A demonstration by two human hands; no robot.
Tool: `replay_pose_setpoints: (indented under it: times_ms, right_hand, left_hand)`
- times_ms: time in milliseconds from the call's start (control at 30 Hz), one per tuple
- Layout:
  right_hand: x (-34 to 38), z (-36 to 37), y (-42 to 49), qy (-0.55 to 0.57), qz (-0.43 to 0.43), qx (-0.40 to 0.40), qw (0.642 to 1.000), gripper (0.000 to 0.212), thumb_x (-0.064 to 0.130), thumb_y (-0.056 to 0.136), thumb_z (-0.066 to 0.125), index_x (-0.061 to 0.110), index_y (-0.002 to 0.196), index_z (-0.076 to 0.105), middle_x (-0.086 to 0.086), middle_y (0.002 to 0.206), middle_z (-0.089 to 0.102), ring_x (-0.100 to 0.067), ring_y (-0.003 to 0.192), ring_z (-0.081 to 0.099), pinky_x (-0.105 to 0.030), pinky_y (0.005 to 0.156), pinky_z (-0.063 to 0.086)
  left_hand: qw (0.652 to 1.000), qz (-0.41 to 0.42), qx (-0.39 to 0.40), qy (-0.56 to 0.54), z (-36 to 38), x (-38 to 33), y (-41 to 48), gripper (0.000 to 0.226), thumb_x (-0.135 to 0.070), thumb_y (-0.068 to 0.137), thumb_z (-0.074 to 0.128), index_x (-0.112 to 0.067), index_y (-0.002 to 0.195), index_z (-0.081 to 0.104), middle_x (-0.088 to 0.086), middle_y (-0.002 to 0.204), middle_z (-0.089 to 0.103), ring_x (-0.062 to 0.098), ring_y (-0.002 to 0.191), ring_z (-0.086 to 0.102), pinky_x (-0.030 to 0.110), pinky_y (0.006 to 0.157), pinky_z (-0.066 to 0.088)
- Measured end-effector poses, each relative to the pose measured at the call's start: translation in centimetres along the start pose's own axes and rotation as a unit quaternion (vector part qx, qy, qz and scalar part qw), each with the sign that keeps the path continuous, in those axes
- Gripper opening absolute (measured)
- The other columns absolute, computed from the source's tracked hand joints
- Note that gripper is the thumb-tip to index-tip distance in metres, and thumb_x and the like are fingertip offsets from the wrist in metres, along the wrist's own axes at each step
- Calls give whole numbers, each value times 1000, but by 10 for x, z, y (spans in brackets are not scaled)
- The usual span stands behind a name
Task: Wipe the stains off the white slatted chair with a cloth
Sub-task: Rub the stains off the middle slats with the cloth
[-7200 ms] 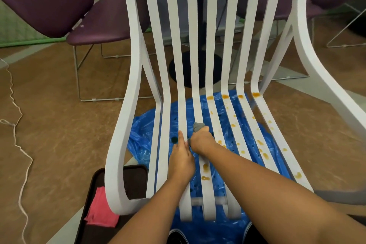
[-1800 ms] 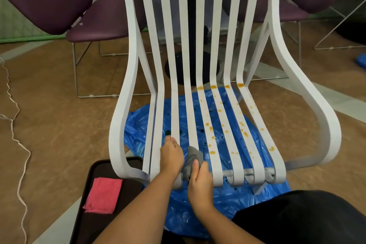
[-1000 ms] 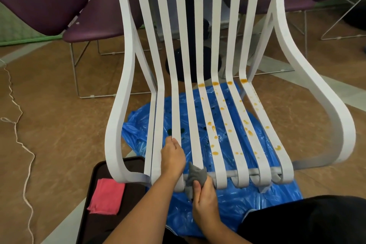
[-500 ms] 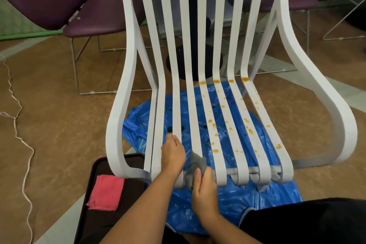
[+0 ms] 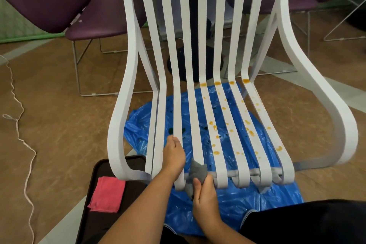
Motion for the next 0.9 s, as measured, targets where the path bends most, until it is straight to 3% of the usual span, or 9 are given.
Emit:
replay_pose_setpoints:
  times_ms: [33,133,233,300,433,567,733,833,900]
  right_hand:
    - [-10,-1,-1,-9,-1,24,1000,4,31,102,44,34,99,44,7,93,59,0,81,58,-13,62,44]
    - [-37,2,0,-40,2,52,998,31,15,99,55,26,126,46,2,112,59,-7,103,58,-6,80,43]
    - [-56,2,5,-4,46,58,997,34,17,102,49,36,131,46,5,121,61,-7,108,60,-33,97,52]
    - [-57,-1,8,-6,60,61,996,27,23,105,45,45,120,49,10,116,64,-4,102,62,-40,94,53]
    - [-48,-3,6,-27,9,44,999,33,26,99,57,33,130,48,14,119,59,-2,111,58,-16,93,49]
    - [-52,3,3,-82,-7,16,997,55,61,90,48,24,131,52,11,117,61,-10,109,57,-35,92,50]
    - [-24,5,-5,-24,-1,-32,999,16,29,98,54,37,111,56,19,99,60,-4,95,59,-29,82,49]
    - [0,3,-1,12,39,-59,997,8,39,99,47,39,102,54,16,92,64,-1,89,61,-21,73,46]
    - [18,2,6,17,67,-68,995,21,44,100,42,29,92,55,10,80,64,-1,75,61,-18,61,43]
  left_hand:
    - [1000,-1,2,-2,1,0,1,32,-33,109,26,-21,89,47,3,73,45,16,63,42,36,60,40]
    - [1000,-5,6,-7,1,-2,0,32,-33,108,25,-23,88,48,3,72,44,15,60,40,34,56,38]
    - [1000,-3,8,-11,1,-3,-1,32,-31,109,25,-25,85,45,2,71,41,14,58,38,28,47,36]
    - [1000,0,11,-13,1,-2,-1,32,-31,109,25,-25,86,46,3,71,41,13,59,38,28,46,36]
    - [1000,0,8,-6,1,0,0,32,-32,109,25,-22,91,49,4,73,44,15,62,41,31,51,38]
    - [1000,-2,4,-12,1,1,1,31,-32,109,26,-23,89,47,2,71,44,14,60,41,31,51,37]
    - [1000,-3,0,-28,2,0,1,29,-30,110,27,-17,97,49,0,69,45,13,59,41,32,55,40]
    - [999,-6,3,-38,2,-1,2,29,-29,110,27,-17,96,49,1,69,44,14,60,41,34,57,40]
    - [999,-8,6,-43,2,-1,3,29,-29,109,27,-17,93,49,1,69,42,14,60,40,35,57,39]
Point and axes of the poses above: each hand's wrist, its own y-axis towards the middle knuckle, its own z-axis out of the palm, x = y × z, the point moved 3 cm from there along y, towards the middle knuckle
